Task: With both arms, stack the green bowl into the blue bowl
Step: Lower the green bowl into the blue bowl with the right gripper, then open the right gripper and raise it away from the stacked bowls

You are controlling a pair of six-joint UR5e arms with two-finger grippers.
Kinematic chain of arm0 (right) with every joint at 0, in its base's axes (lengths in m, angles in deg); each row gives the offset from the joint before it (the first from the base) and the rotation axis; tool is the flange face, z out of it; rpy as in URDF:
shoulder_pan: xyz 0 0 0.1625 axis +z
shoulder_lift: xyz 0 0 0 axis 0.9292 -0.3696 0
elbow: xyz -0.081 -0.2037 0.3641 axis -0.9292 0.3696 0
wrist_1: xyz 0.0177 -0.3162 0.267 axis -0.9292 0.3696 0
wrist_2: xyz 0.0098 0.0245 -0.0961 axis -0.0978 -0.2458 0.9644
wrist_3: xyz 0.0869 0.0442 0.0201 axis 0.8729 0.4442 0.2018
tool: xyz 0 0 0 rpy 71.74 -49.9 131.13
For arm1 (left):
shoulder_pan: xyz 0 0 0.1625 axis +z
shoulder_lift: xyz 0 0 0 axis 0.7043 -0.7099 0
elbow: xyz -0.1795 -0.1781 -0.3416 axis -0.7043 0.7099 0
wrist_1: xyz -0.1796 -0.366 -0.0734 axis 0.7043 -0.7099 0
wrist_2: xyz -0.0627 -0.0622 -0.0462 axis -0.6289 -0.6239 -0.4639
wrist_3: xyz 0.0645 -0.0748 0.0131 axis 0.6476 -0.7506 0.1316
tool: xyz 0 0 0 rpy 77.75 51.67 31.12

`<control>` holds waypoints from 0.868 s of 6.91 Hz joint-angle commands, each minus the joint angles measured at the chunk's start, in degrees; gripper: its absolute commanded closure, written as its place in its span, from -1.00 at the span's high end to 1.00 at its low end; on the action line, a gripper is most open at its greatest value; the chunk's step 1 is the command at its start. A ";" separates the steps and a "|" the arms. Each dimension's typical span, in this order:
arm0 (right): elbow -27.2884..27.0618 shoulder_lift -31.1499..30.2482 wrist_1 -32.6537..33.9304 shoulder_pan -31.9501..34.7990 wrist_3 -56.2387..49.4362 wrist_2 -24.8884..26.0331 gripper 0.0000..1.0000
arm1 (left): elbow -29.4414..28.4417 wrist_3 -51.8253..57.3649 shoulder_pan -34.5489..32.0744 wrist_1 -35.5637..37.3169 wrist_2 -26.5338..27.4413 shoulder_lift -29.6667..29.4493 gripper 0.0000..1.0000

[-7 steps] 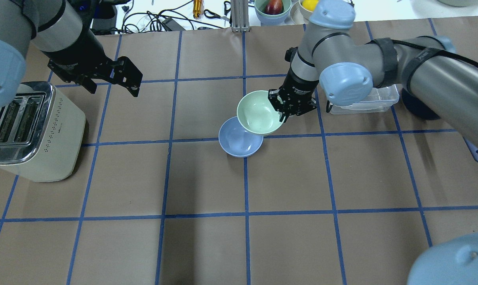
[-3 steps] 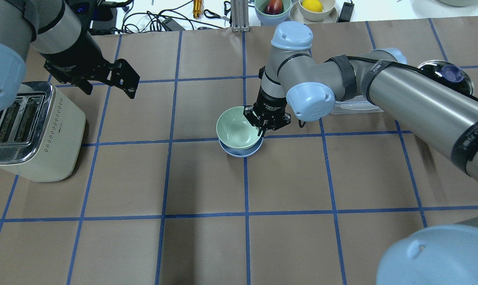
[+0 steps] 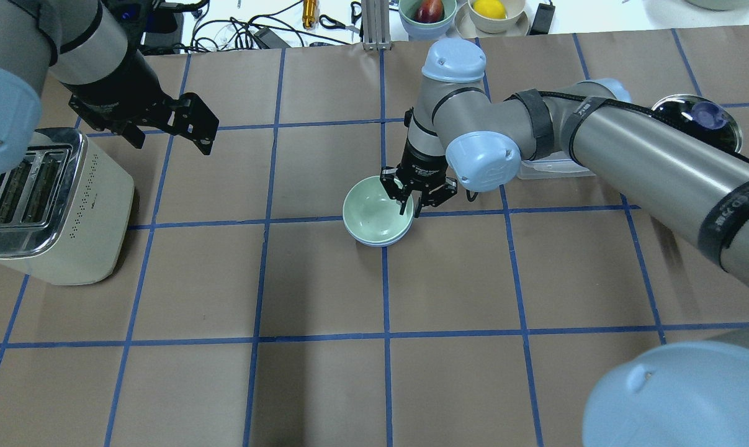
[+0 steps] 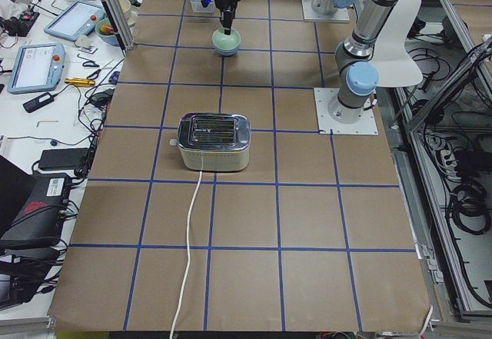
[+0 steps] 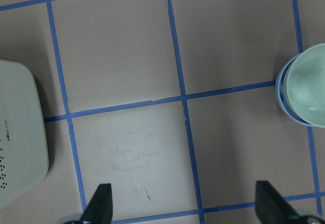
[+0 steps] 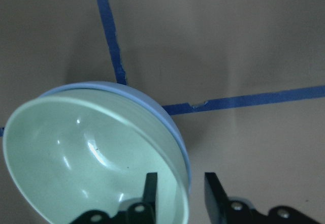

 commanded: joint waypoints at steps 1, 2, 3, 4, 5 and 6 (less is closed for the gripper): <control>1.62 -0.86 -0.84 -0.17 -0.27 0.74 1.00 | 0.00 -0.15 0.07 0.01 -0.24 -0.01 1.00; 4.24 -3.82 -5.02 -0.52 -1.49 5.79 1.00 | 0.00 -0.24 0.07 0.01 -0.50 -0.01 1.00; 7.05 -8.12 -11.33 -1.05 -2.81 8.71 1.00 | 0.00 -0.33 0.07 0.01 -0.50 -0.01 1.00; 9.34 -12.42 -18.00 -1.05 -4.13 11.44 1.00 | -0.09 -0.33 0.07 0.01 -0.50 -0.01 1.00; 9.02 -17.08 -19.20 -1.14 -8.40 11.73 1.00 | -0.09 -1.64 0.25 -0.17 -0.85 -0.01 1.00; 9.01 -19.30 -19.91 -1.57 -11.58 11.82 1.00 | -0.17 -3.56 0.08 -0.08 -0.85 -0.01 1.00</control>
